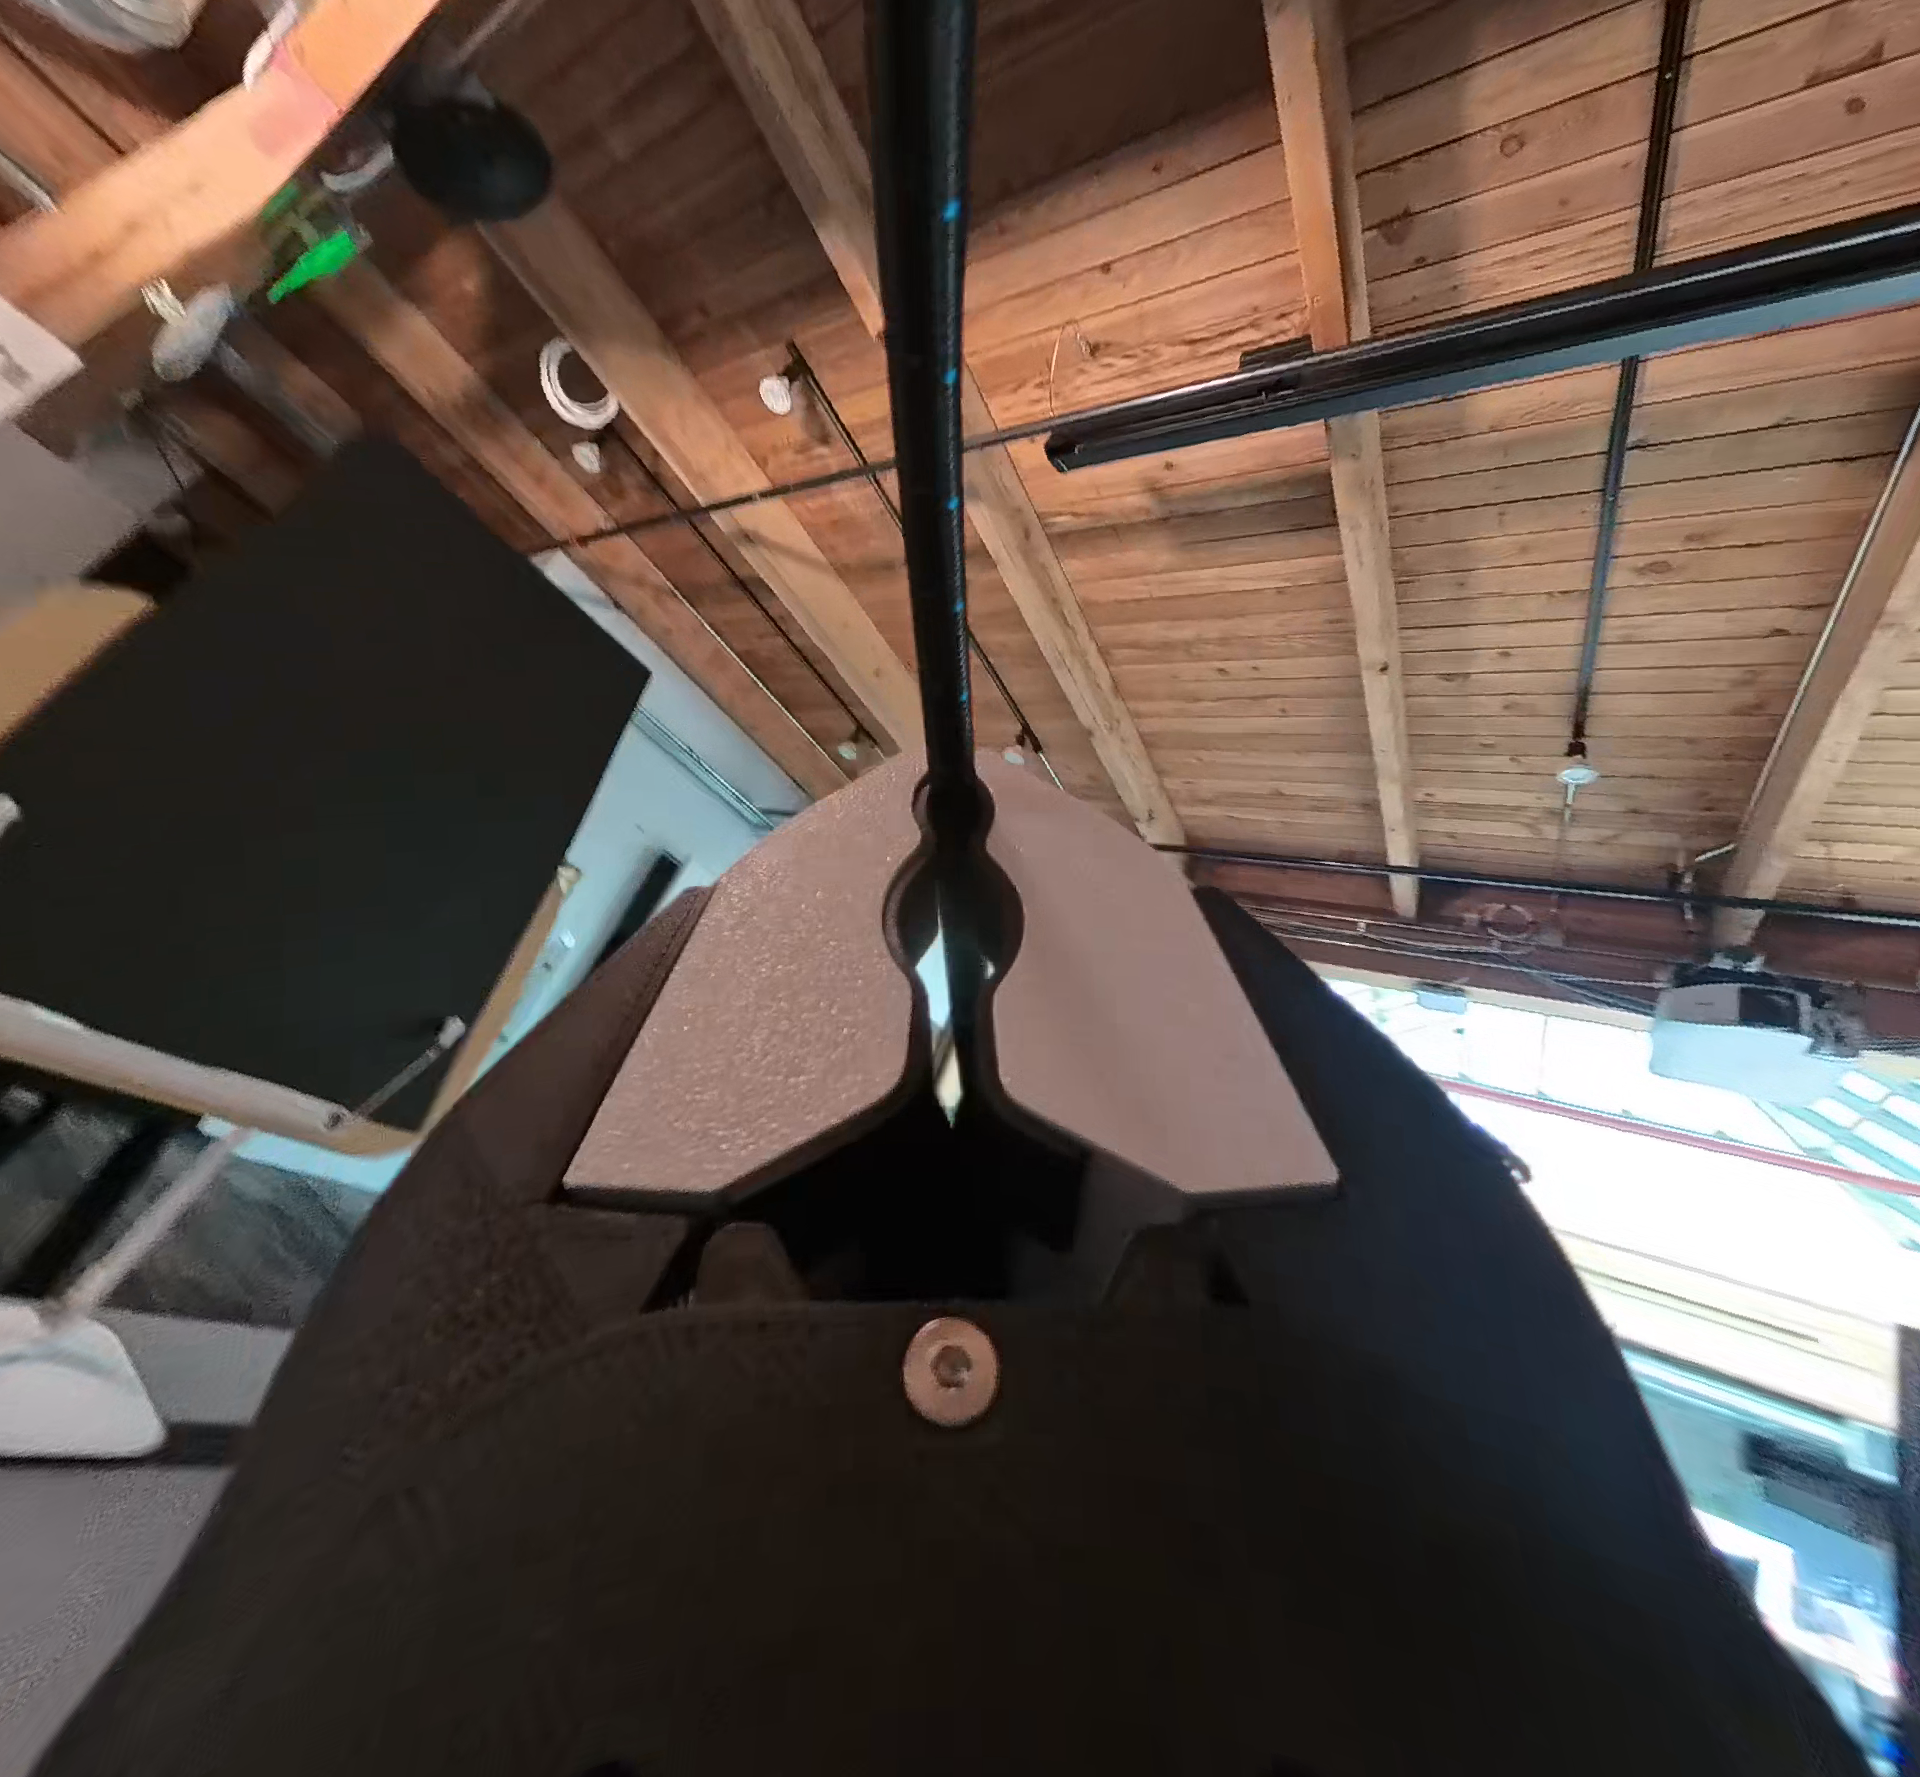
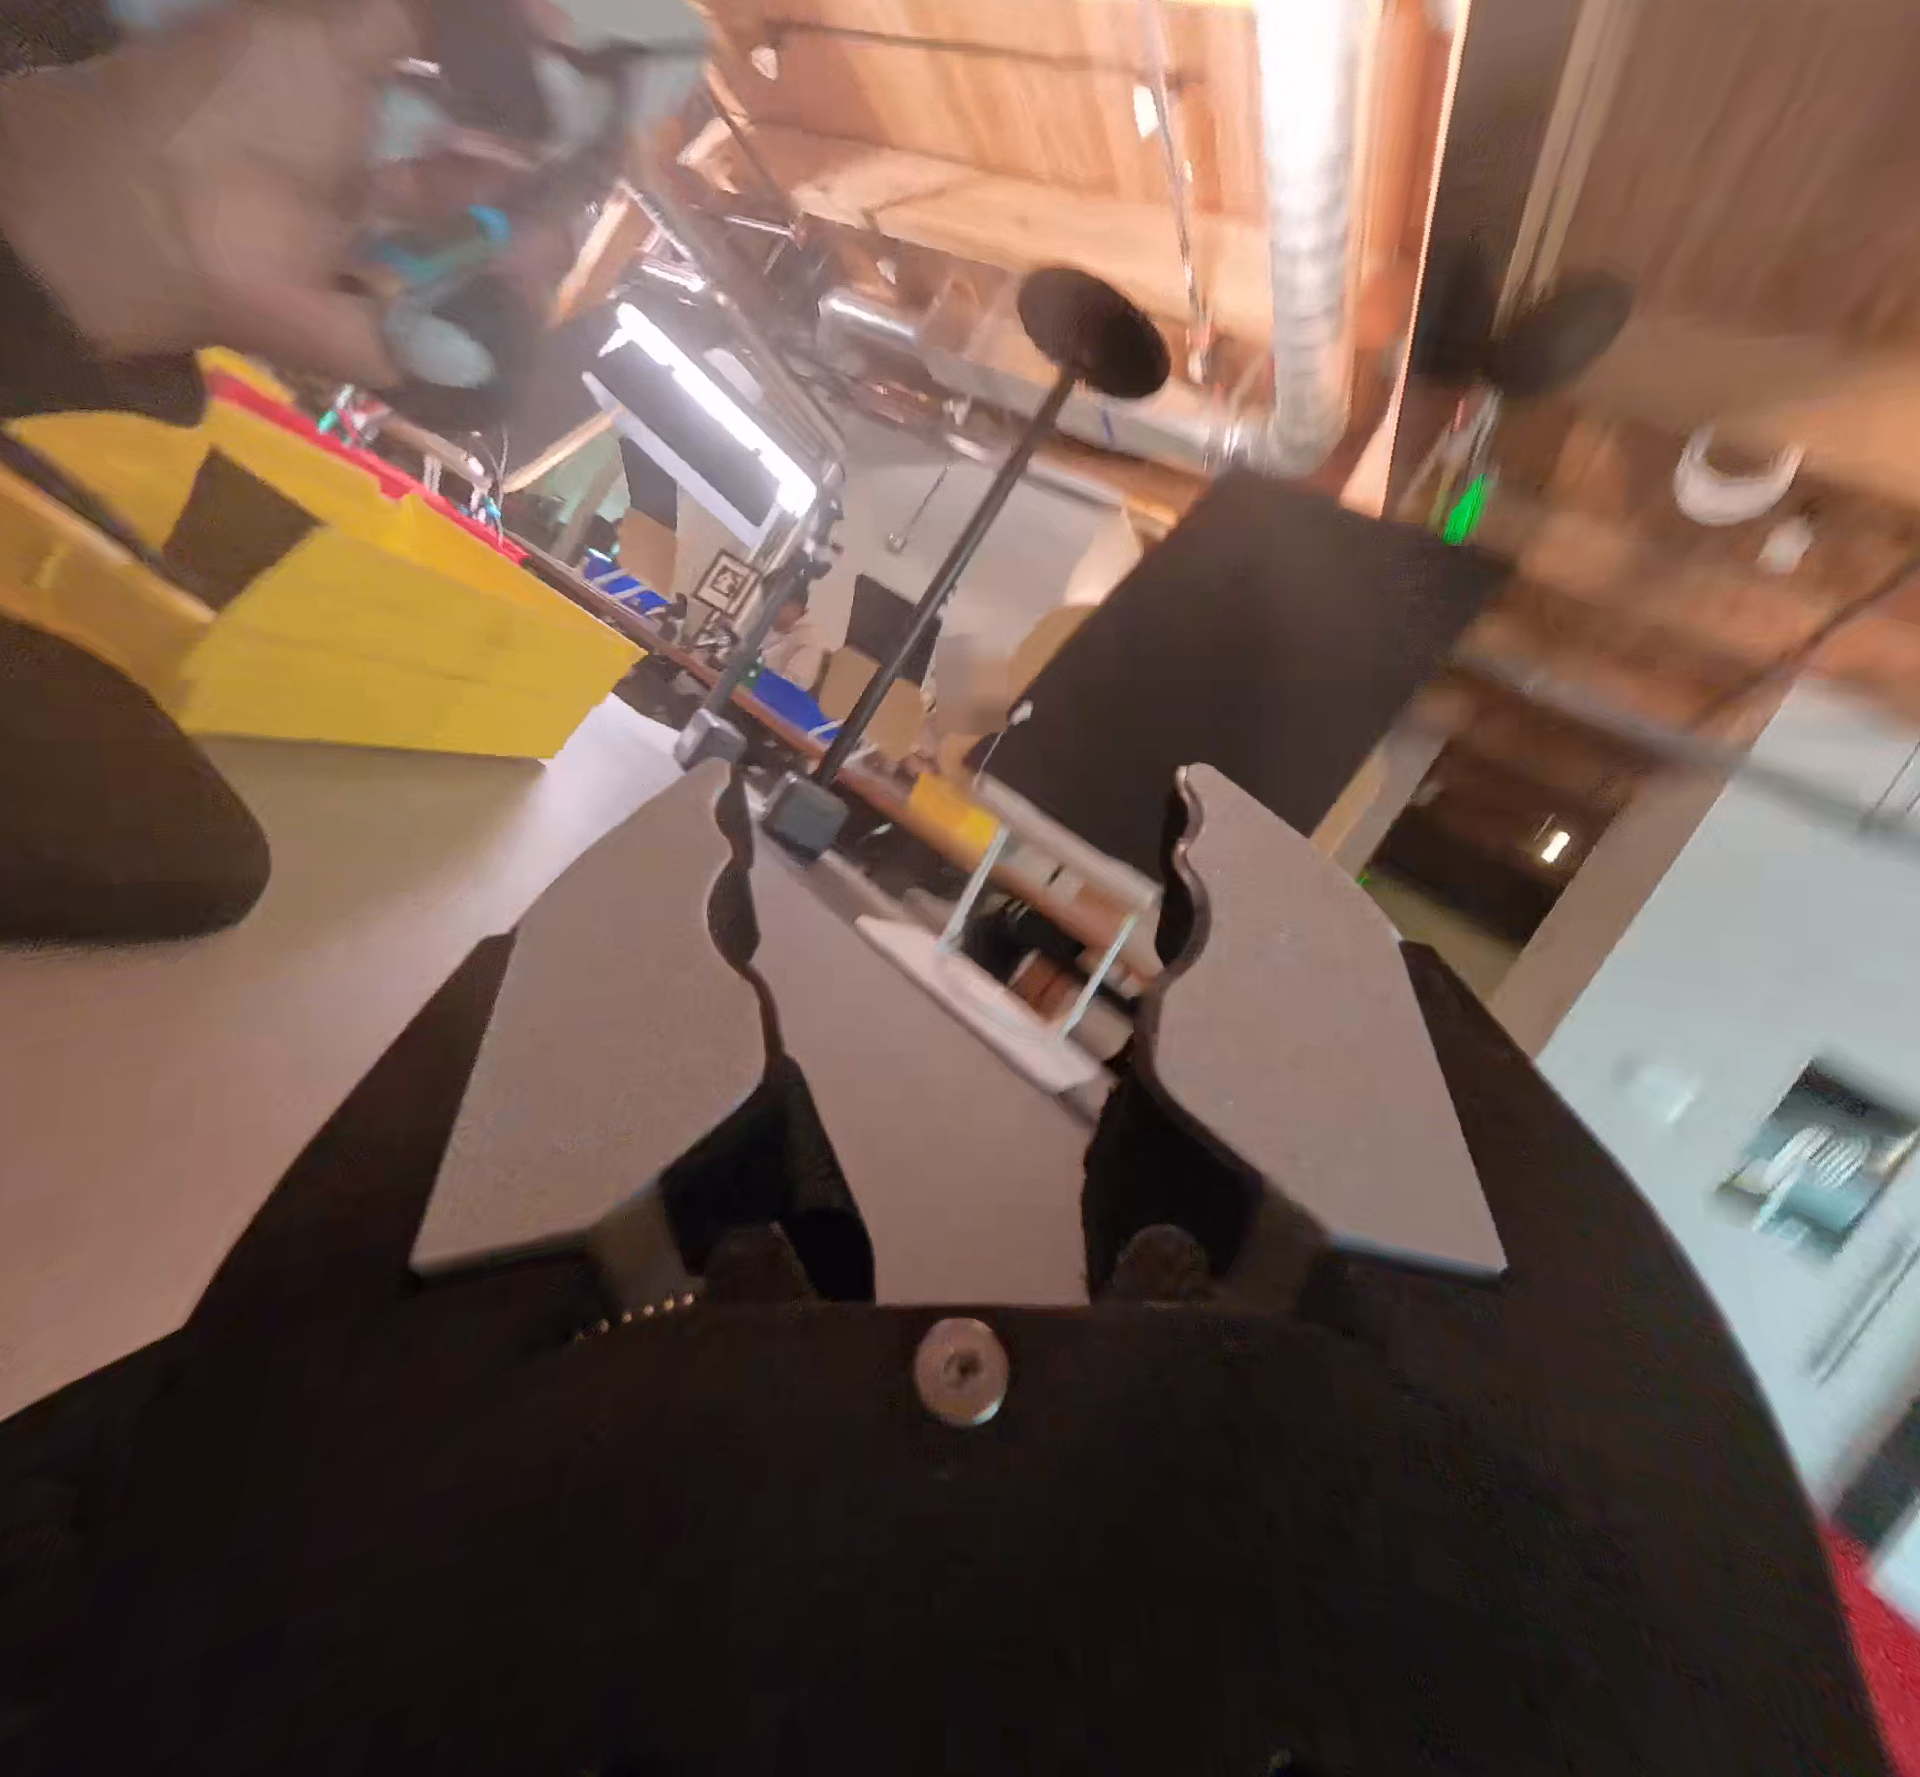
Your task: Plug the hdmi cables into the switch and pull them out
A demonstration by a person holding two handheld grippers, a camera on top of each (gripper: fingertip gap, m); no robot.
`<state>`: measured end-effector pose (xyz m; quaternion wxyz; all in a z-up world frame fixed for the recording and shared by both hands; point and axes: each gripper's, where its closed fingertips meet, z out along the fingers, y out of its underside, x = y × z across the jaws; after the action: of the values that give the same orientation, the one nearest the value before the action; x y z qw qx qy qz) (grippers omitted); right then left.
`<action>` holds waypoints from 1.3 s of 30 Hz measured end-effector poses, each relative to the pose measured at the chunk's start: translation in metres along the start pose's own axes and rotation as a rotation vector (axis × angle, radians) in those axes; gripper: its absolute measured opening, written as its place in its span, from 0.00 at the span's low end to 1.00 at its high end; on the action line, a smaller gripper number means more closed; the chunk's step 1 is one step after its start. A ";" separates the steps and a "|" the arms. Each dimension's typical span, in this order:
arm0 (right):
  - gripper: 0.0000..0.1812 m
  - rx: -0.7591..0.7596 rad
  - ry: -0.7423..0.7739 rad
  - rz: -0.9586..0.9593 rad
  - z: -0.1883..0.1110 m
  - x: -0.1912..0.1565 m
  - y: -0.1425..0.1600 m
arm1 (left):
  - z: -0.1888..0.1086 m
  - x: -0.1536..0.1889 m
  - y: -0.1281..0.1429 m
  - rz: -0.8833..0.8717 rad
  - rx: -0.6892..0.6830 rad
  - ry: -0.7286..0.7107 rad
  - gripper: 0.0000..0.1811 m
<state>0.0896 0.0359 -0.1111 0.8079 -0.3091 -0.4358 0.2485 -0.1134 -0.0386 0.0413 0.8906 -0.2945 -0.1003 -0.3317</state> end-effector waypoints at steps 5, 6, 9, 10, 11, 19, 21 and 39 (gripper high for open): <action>0.43 0.133 -0.027 -0.629 -0.004 -0.052 -0.036 | -0.002 -0.002 0.049 -0.160 -0.117 -0.032 0.00; 0.43 0.158 -0.023 -0.711 -0.006 -0.058 -0.039 | -0.003 -0.003 0.061 -0.187 -0.146 -0.044 0.00; 0.41 0.180 -0.037 -0.681 -0.008 -0.059 -0.041 | -0.009 -0.005 0.100 -0.272 -0.245 -0.082 0.00; 0.41 0.176 -0.055 -0.664 -0.009 -0.060 -0.038 | -0.012 -0.006 0.113 -0.293 -0.278 -0.097 0.00; 0.41 0.170 -0.078 -0.653 -0.009 -0.061 -0.035 | -0.015 -0.008 0.125 -0.311 -0.310 -0.113 0.00; 0.32 0.127 -0.270 -0.692 -0.013 -0.092 -0.011 | -0.032 -0.016 0.175 -0.443 -0.436 -0.207 0.00; 0.30 0.128 -0.266 -0.696 -0.013 -0.091 -0.012 | -0.034 -0.015 0.179 -0.439 -0.450 -0.209 0.00; 0.09 0.175 -0.317 -0.606 -0.015 -0.097 -0.026 | -0.043 -0.014 0.204 -0.433 -0.539 -0.208 0.00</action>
<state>0.0580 -0.0516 -0.1526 0.7909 -0.0529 -0.6046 0.0789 0.0083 0.0673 -0.0917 0.6752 -0.5227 -0.1594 -0.4954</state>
